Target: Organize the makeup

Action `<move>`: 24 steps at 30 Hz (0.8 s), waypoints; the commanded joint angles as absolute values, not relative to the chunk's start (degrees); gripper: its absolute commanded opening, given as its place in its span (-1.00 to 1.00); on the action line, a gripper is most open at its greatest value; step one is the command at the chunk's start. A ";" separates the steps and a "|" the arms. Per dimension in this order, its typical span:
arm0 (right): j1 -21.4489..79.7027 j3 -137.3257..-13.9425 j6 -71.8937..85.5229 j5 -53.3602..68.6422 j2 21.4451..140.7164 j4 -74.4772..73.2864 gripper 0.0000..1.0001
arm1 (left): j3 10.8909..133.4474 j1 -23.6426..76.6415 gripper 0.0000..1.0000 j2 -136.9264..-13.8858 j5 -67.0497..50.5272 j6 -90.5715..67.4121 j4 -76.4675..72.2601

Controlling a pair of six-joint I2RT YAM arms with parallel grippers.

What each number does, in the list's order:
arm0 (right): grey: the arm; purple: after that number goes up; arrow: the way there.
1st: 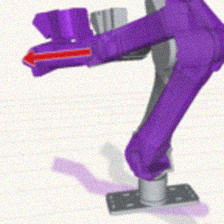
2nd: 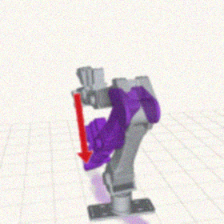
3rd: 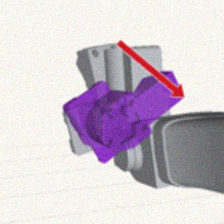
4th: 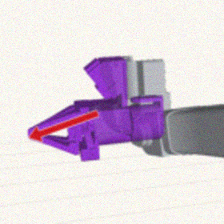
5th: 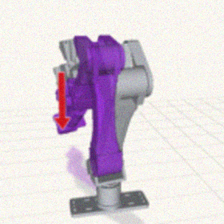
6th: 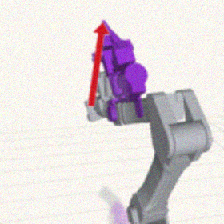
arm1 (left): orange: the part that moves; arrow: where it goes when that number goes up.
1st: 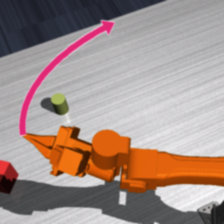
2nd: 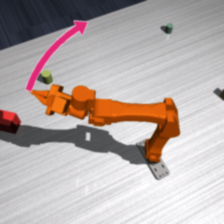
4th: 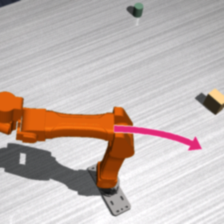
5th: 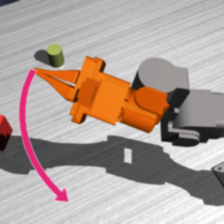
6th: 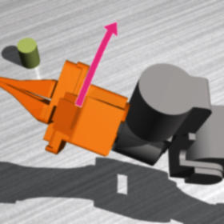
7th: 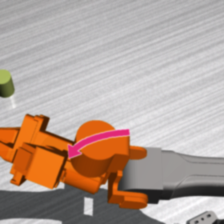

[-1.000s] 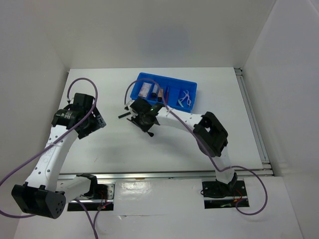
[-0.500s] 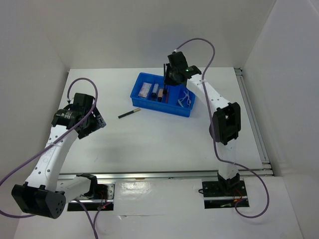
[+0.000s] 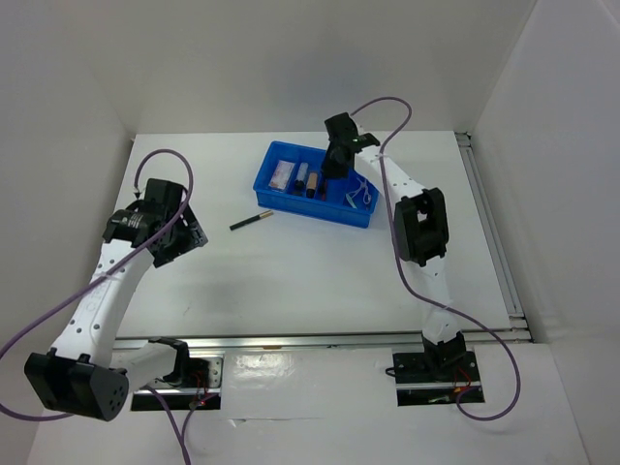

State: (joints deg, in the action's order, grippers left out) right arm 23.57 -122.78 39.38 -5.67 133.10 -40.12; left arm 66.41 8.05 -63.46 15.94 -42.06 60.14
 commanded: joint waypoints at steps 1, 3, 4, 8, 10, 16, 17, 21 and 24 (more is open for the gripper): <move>23.12 -120.77 40.87 -7.56 130.69 -39.73 -1.00 | 68.47 7.73 0.67 -64.42 14.16 -40.43 58.36; 22.59 -120.76 40.26 -7.56 130.69 -40.25 -0.98 | 68.99 7.73 0.67 -65.47 13.54 -39.82 57.75; 22.59 -120.76 40.25 -7.56 130.69 -40.25 -0.92 | 68.99 7.73 0.67 -65.48 13.54 -39.81 57.22; 22.59 -121.29 39.73 -7.56 130.69 -40.78 -0.35 | 70.66 7.73 0.72 -67.58 10.73 -37.01 54.06; 22.59 -121.29 38.50 -7.56 130.08 -40.78 -0.08 | 71.36 7.73 0.75 -68.90 8.10 -34.64 52.57; 22.59 -123.04 35.69 -9.57 125.78 -42.01 0.36 | 72.69 8.26 0.72 -77.42 3.62 -30.50 45.45; 22.59 -123.05 35.68 -9.58 124.99 -42.01 0.36 | 72.69 8.26 0.68 -78.65 1.69 -29.80 43.70; 22.59 -120.25 33.76 -11.86 118.85 -42.01 0.36 | 76.27 10.10 0.50 -87.08 -2.28 -28.65 36.92; 22.59 -117.34 32.26 -13.01 115.32 -41.49 0.30 | 82.06 10.63 0.43 -96.04 -1.24 -25.85 38.31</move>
State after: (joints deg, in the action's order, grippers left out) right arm 22.96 -118.69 34.72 -10.04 123.15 -41.74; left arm 76.38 9.72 -91.37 0.75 -29.67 42.09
